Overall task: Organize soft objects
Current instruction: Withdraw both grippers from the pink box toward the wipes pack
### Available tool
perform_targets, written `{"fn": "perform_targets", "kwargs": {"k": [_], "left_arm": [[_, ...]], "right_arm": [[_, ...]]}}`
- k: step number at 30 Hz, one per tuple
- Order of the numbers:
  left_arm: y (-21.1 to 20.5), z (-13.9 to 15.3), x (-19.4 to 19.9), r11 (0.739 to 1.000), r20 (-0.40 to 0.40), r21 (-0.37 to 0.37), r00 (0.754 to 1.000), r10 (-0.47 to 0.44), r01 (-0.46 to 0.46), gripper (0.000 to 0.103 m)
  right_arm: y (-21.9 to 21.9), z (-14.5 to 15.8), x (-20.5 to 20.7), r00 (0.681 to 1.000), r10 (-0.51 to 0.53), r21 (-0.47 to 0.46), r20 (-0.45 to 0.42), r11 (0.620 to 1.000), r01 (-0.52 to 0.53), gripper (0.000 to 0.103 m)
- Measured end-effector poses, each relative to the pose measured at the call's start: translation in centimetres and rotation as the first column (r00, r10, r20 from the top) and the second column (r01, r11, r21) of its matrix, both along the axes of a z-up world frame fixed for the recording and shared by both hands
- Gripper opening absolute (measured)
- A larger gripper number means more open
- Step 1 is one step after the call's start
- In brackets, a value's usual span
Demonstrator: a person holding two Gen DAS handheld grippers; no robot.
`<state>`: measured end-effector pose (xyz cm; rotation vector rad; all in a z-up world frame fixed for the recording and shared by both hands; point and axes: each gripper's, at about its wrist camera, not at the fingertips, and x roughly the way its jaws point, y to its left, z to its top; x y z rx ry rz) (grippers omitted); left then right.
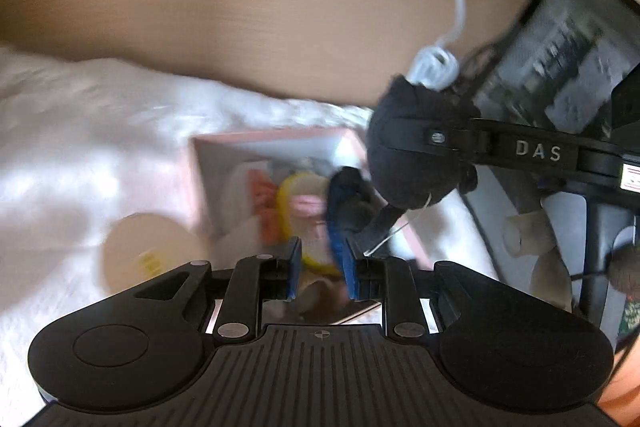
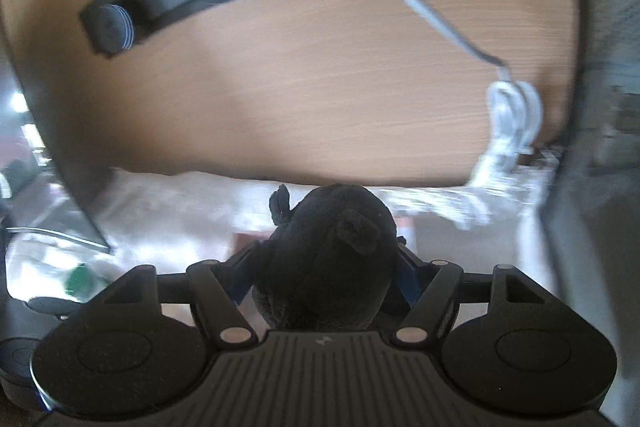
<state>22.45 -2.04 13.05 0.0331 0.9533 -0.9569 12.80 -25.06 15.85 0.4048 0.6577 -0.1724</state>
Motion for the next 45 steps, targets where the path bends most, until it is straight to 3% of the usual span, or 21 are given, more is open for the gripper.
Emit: {"fn": "perform_targets", "kwargs": {"k": [2,5,9,12,15,18,20,23,27,31,36,39,45], "left_arm": [[2.9,-0.4,-0.2,0.996,-0.005,-0.012,0.996,0.084,-0.084,0.025],[8.1,-1.4,-0.8,0.970,-0.012,-0.027,0.971,0.240,-0.240,0.025],[15.2,-3.0,-2.4,0.909,-0.029,-0.041,0.910,0.415,-0.416,0.025],[20.0,-4.4,-3.9,0.847,-0.035,-0.028,0.848,0.530,-0.531,0.024],[24.3,-5.6,-5.3,0.803,-0.072,-0.021,0.802,0.593,-0.595,0.024],[27.1,-6.5,-6.9,0.786,-0.084,-0.005,0.784,0.615,-0.618,0.025],[28.3,-7.1,-8.6,0.788,-0.089,0.005,0.785,0.613,-0.615,0.025],[28.9,-7.7,-11.0,0.809,-0.077,0.024,0.806,0.587,-0.587,0.025],[28.7,-7.8,-14.1,0.854,-0.025,0.043,0.854,0.520,-0.519,0.025],[27.4,-8.1,-15.2,0.883,0.033,0.060,0.885,0.464,-0.465,0.025],[25.4,-8.6,-13.9,0.876,0.070,0.056,0.877,0.475,-0.479,0.025],[24.2,-8.8,-12.9,0.874,0.098,0.068,0.875,0.473,-0.481,0.025],[22.2,-9.5,-11.5,0.903,0.079,0.084,0.906,0.415,-0.421,0.025]], "right_arm": [[0.5,-0.1,0.2,1.000,0.008,-0.006,-0.002,1.000,-0.008,0.082],[1.3,-0.3,0.0,1.000,-0.006,-0.054,-0.009,0.999,0.005,0.083],[2.8,-0.9,-1.1,1.000,0.006,-0.070,0.001,0.998,-0.005,0.083],[6.3,-1.4,-2.1,0.994,0.105,-0.115,0.016,0.988,-0.103,0.083],[12.2,-2.7,-2.5,0.964,0.266,-0.221,-0.008,0.940,-0.261,0.085],[18.9,-5.1,-2.2,0.888,0.454,-0.262,-0.076,0.850,-0.457,0.087],[22.9,-7.2,-1.6,0.818,0.561,-0.224,-0.130,0.787,-0.575,0.087],[27.8,-10.3,-0.1,0.732,0.648,-0.202,-0.210,0.704,-0.681,0.087],[31.1,-13.1,2.0,0.693,0.661,-0.222,-0.287,0.658,-0.719,0.088],[30.3,-13.3,2.6,0.706,0.648,-0.146,-0.286,0.699,-0.700,0.084],[27.7,-13.2,1.3,0.784,0.544,-0.197,-0.298,0.769,-0.608,0.083],[25.8,-13.3,0.0,0.804,0.514,-0.188,-0.298,0.795,-0.578,0.083],[23.2,-13.5,-3.8,0.844,0.465,-0.194,-0.267,0.832,-0.520,0.085]]}}
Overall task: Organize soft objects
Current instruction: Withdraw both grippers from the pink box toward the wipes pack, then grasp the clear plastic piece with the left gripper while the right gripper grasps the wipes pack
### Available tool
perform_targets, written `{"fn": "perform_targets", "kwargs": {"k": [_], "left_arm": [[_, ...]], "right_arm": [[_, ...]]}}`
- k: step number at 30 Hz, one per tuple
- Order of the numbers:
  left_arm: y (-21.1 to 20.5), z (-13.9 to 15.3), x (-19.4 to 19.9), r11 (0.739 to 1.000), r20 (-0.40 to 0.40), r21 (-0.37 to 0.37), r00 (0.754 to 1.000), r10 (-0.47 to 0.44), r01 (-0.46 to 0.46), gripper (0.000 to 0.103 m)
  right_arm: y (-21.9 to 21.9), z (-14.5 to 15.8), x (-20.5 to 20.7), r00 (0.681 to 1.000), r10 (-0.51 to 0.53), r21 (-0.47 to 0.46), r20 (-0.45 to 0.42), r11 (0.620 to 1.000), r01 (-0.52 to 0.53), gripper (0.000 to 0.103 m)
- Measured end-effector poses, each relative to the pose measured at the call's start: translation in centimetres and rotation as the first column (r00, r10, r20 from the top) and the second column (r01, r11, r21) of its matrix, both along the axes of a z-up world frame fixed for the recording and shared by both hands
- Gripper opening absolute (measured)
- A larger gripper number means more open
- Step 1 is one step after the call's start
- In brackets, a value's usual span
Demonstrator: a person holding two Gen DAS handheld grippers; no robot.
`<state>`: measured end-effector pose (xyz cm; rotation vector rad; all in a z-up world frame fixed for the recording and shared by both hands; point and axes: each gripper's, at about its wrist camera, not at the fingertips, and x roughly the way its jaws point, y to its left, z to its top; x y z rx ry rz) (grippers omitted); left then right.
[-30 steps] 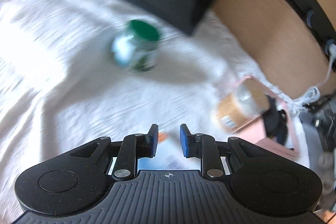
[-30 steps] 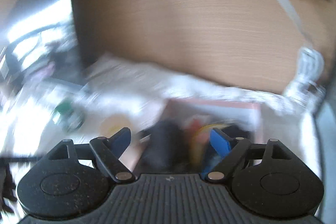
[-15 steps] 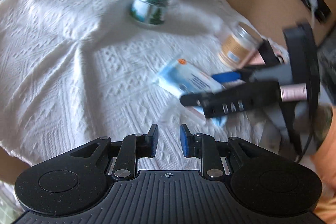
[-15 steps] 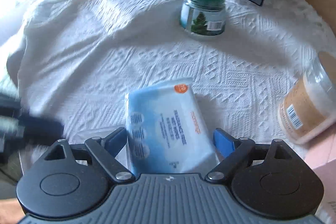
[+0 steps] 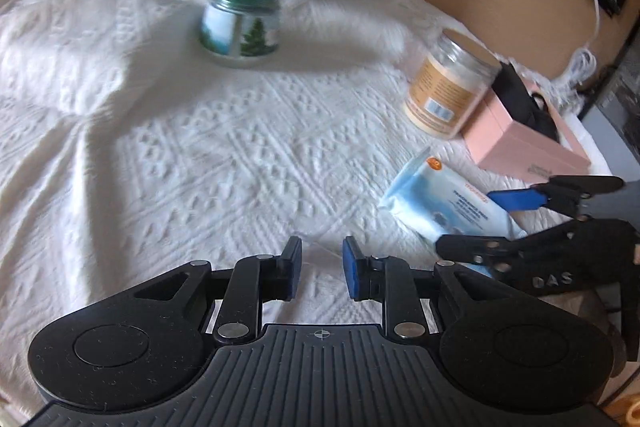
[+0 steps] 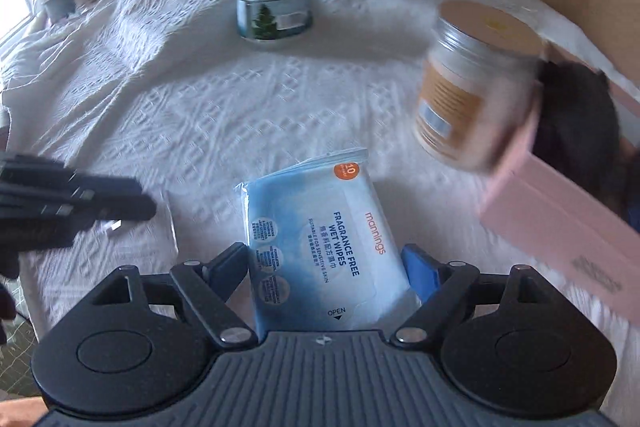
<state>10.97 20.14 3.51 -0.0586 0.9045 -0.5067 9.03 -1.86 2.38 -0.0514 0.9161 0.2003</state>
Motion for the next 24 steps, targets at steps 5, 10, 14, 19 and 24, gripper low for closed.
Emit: {"fn": "perform_targets", "kwargs": {"k": [5,10,14,19,24], "left_arm": [[-1.1,-0.1,-0.5,0.997,0.012,0.019,0.997,-0.075,0.075,0.025],[-1.9,-0.2,-1.3,0.987,0.034,0.061,0.988,-0.149,0.146,0.025],[-2.4,-0.1,-1.7,0.980,0.039,0.077,0.982,-0.186,0.183,0.025],[-2.5,-0.1,-2.0,0.976,0.038,0.078,0.977,-0.209,0.205,0.025],[-3.2,-0.1,-2.4,0.969,0.034,0.071,0.970,-0.241,0.238,0.025]], "right_arm": [[-1.0,-0.5,-2.8,0.995,-0.038,-0.059,0.098,0.997,0.044,0.090],[-2.6,-1.3,-3.7,0.986,-0.119,-0.014,0.119,0.992,0.122,0.096],[-3.4,-0.7,-4.2,0.978,-0.170,0.046,0.121,0.985,0.166,0.096],[-5.0,-0.1,-4.8,0.962,-0.234,0.056,0.141,0.972,0.229,0.096],[-6.9,-1.2,-5.5,0.942,-0.314,0.064,0.116,0.949,0.308,0.096]]}}
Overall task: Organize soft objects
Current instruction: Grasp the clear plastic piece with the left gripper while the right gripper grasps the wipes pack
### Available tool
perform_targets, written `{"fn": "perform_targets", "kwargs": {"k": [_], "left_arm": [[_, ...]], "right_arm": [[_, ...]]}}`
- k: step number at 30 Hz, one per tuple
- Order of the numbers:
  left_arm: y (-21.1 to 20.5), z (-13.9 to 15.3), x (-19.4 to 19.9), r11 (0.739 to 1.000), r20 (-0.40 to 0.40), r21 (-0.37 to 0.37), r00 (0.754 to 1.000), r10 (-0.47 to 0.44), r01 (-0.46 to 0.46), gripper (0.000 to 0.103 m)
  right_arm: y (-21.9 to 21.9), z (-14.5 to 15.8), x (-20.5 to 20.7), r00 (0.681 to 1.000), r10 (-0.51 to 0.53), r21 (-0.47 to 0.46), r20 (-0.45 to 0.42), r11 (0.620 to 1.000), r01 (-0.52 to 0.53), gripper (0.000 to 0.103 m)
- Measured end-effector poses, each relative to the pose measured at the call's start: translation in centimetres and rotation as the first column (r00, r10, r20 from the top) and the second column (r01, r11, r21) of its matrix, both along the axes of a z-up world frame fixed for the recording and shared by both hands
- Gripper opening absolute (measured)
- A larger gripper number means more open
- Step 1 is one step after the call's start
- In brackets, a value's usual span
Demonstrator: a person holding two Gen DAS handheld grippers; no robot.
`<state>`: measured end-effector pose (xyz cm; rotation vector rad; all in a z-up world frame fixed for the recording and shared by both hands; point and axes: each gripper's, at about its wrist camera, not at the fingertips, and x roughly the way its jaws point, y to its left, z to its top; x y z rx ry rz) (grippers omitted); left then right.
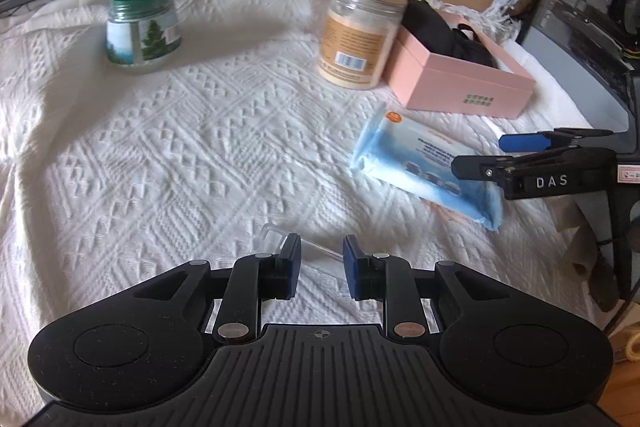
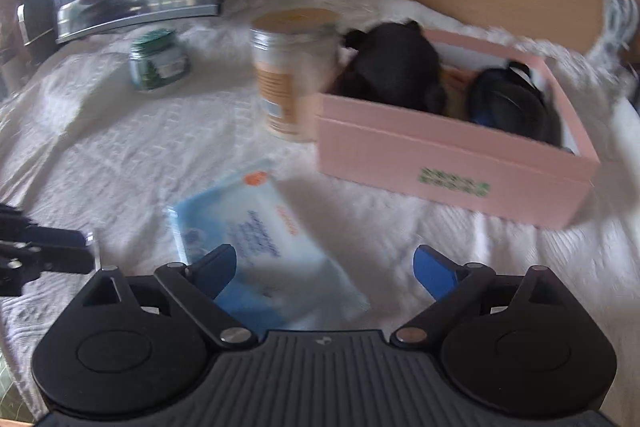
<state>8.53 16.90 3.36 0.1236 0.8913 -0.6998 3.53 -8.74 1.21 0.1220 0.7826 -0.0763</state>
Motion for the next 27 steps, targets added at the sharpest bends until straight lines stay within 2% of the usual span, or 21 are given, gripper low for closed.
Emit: {"fn": "perform_targets", "kwargs": {"k": [3,9,15,27], "left_arm": [[-0.5,0.0,0.1,1.000,0.005,0.004,1.000,0.013,-0.013,0.027],[-0.6,0.1,0.3,0.996,0.053,0.051,0.996,0.071,-0.074,0.029],[-0.3,0.1,0.2,0.995,0.033,0.028,0.995,0.091,-0.092,0.027],[-1.1,0.0,-0.1,0.997,0.014,0.018,0.998,0.069,-0.069,0.034]], "right_arm": [[-0.6,-0.3,-0.1,0.999,-0.040,0.026,0.000,0.999,0.040,0.097],[-1.3,0.4,-0.9,0.994,-0.109,-0.015,0.025,0.994,0.109,0.097],[-3.0,-0.6,-1.8,0.986,-0.165,0.035,-0.013,0.986,0.166,0.097],[-3.2,-0.8,-2.4,0.986,-0.166,0.035,-0.020,0.985,0.167,0.100]]}}
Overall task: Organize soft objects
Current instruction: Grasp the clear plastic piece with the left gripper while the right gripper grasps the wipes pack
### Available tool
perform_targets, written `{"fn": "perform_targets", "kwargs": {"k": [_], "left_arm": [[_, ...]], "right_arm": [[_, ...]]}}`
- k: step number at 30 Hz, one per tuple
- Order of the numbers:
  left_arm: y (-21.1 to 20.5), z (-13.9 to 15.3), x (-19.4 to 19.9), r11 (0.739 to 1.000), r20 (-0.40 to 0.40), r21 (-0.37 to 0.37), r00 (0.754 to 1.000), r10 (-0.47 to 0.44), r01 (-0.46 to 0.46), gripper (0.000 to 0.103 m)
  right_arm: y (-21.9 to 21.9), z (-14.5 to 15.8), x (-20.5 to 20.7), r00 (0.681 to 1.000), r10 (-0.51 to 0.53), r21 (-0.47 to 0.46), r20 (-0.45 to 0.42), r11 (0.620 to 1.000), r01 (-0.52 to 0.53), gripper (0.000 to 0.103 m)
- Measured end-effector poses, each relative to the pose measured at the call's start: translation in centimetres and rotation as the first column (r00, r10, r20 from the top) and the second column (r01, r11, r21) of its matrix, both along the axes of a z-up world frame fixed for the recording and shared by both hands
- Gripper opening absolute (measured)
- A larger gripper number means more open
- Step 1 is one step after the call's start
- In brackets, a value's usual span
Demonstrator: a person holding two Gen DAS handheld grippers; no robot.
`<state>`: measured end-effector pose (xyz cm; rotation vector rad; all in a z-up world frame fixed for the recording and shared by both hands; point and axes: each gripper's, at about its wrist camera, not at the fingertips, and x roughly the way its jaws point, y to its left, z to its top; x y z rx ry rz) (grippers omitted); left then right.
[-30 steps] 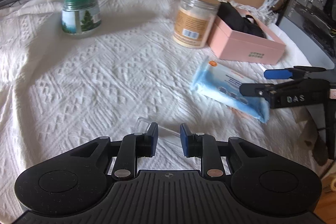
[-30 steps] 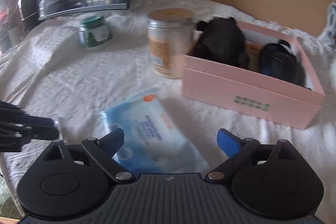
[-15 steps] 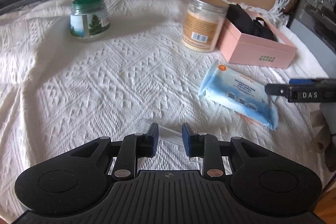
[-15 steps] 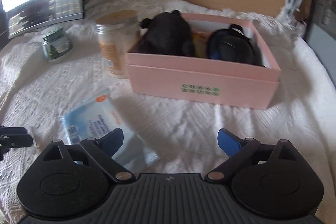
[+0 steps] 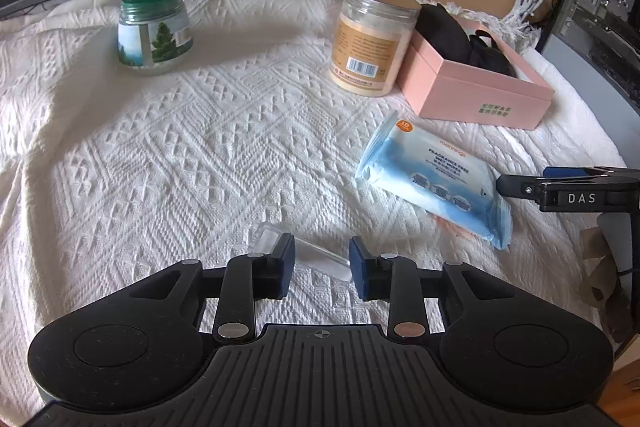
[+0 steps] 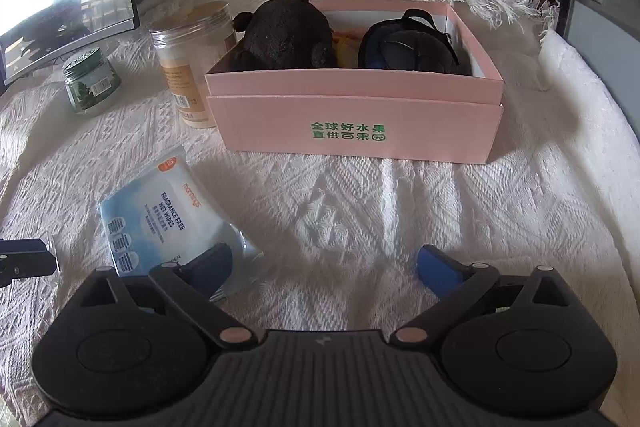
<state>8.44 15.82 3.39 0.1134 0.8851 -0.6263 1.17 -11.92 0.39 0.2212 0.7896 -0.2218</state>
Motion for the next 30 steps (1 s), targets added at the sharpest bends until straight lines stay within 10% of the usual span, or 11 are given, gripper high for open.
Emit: {"fn": "perform_targets", "kwargs": {"k": [7,15,23,30], "left_arm": [[2.3,1.7,0.2,0.999,0.078,0.049,0.997,-0.019,0.015,0.033],[2.6,0.1,0.8,0.988,-0.008,0.123,0.996,-0.094,0.095,0.035],[-0.1,-0.5,-0.7,0.961,-0.016,0.149,0.972,-0.235,0.235,0.093],[0.2,-0.6,0.7,0.992,-0.031,0.043,0.993,-0.113,0.115,0.096]], "right_arm": [[0.2,-0.2,-0.4,1.000,0.008,-0.013,0.019,1.000,-0.008,0.103],[0.3,-0.3,-0.5,0.999,0.008,-0.022,0.032,1.000,-0.007,0.103],[0.4,-0.3,-0.6,0.999,0.008,-0.023,0.032,1.000,-0.007,0.103],[0.4,-0.3,-0.6,0.999,0.008,-0.023,0.035,1.000,-0.008,0.103]]}}
